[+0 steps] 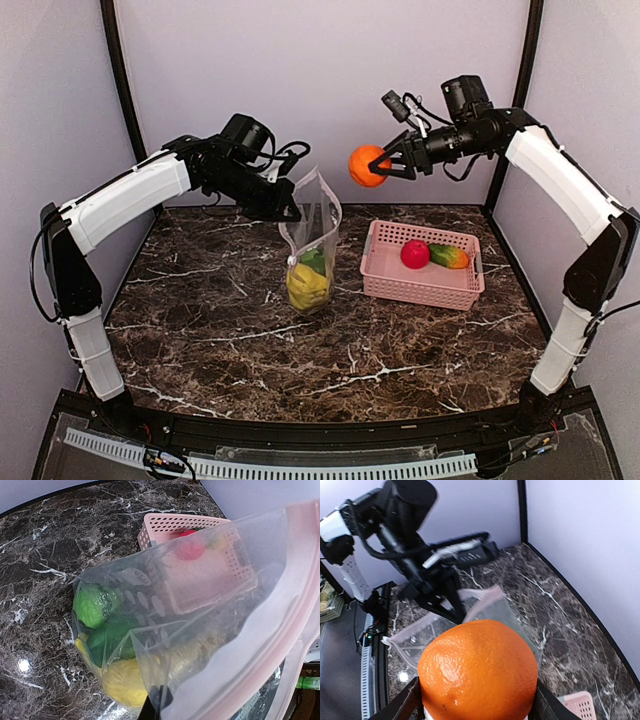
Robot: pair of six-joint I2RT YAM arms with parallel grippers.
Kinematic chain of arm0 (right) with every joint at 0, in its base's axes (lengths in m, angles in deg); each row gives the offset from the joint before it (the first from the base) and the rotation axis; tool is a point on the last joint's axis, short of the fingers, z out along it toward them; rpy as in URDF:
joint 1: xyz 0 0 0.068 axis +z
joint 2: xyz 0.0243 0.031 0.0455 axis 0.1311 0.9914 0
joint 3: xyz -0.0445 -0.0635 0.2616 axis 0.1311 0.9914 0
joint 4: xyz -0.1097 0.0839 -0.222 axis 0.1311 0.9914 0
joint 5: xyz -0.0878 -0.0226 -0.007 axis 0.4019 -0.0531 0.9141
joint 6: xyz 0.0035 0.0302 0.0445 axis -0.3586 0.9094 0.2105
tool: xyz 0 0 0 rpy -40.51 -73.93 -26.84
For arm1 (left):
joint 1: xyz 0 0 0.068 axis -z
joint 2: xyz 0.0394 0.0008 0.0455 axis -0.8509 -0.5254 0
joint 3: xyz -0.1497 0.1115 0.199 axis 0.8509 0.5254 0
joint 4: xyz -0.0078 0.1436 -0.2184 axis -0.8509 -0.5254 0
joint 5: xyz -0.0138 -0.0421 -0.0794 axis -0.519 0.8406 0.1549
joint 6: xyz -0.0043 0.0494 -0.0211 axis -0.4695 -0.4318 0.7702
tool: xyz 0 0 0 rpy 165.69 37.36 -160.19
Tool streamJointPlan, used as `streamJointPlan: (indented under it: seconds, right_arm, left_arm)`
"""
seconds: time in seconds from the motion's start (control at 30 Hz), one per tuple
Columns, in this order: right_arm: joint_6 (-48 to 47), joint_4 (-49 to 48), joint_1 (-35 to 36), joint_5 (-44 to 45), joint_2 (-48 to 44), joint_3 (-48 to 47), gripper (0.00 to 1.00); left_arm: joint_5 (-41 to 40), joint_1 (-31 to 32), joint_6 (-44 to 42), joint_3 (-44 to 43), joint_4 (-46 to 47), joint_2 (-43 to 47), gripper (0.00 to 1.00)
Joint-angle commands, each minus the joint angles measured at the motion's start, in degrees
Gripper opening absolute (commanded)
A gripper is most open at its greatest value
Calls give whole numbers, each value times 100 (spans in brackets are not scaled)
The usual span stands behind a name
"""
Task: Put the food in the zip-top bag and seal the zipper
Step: Place the fake fruit in the zipper food storage bag.
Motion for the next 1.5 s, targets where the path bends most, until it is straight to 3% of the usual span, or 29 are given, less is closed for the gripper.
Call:
streamJointPlan:
  seconds: [0.0,0.3,0.8,1.03,1.23,1.47]
  right_arm:
    - [140,-2,458,-701,38,-446,62]
    - [123,163,1335,-162,555,-912,62]
    - [-324,286,1734,1209,718,-649,63]
    - [-471,313,1795,1655,735,-520,68]
    - [-564,314,1875,2060,741,-514,79]
    - [-515,377,1887,1989,628,-826,86]
  left_arm:
    - [114,-31,84,-96,-10,145,1]
    - [312,-30,271,-236,53,288,1]
    - [310,-29,250,-246,18,355,1]
    - [285,-34,245,-203,0,361,1]
    - [282,-33,241,-137,24,371,1]
    - [268,-32,223,-95,35,348,1]
